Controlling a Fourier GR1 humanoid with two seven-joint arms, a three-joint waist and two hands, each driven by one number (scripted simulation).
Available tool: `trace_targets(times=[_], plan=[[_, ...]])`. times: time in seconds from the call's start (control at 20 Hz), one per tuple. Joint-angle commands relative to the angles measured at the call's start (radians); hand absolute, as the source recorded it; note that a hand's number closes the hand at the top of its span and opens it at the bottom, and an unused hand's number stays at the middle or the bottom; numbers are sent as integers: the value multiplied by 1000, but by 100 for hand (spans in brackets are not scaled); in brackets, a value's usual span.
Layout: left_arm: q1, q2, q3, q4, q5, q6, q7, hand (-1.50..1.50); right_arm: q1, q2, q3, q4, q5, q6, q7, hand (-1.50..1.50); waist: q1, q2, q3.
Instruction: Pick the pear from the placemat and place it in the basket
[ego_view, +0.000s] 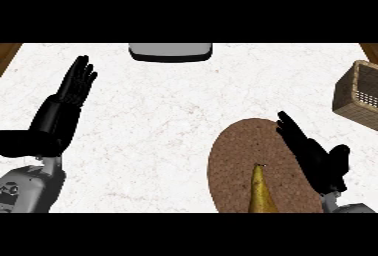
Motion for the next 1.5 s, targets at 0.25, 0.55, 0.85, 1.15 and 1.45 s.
trace_targets(times=[0.25,0.55,0.85,1.15,1.45], plan=[[62,62,-15,82,-68,-78,-55,0,-102,-135,-84,-223,107,27,-79,150,-25,-40,-7],[100,57,-30,61,-29,-122,-34,0,10,85,362,-275,593,-171,-265,-150,-10,-44,-6],[84,52,-13,85,-29,-113,-25,0,34,84,423,-304,1009,-348,57,-150,-46,-49,-12],[120,49,-21,57,-52,-92,-20,0,-20,-25,335,-483,1304,-146,387,-150,-52,-59,-15],[121,43,-28,71,-61,-94,-30,0,23,-109,435,-635,1295,301,638,-150,-52,-51,-16]])
